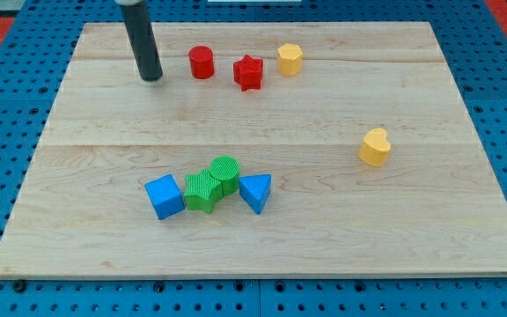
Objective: Move yellow heart to yellow hexagon
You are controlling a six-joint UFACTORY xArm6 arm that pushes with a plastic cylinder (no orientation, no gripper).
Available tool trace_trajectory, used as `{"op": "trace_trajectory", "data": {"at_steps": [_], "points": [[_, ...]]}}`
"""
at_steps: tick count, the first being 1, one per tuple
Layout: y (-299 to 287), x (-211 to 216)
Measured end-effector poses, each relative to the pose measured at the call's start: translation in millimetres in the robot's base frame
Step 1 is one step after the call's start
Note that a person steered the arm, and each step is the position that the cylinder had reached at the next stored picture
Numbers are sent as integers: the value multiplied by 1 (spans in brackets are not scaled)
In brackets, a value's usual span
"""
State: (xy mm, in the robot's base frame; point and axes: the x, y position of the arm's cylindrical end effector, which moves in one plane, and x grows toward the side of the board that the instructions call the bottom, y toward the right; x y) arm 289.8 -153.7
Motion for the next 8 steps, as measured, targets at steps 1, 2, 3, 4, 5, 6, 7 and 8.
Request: {"op": "trace_trajectory", "data": {"at_steps": [1,2,3,4,5,6,7,8], "points": [[40,-24],[97,-16],[85,-16],[90,65],[163,127],[261,185],[289,211],[313,213]]}}
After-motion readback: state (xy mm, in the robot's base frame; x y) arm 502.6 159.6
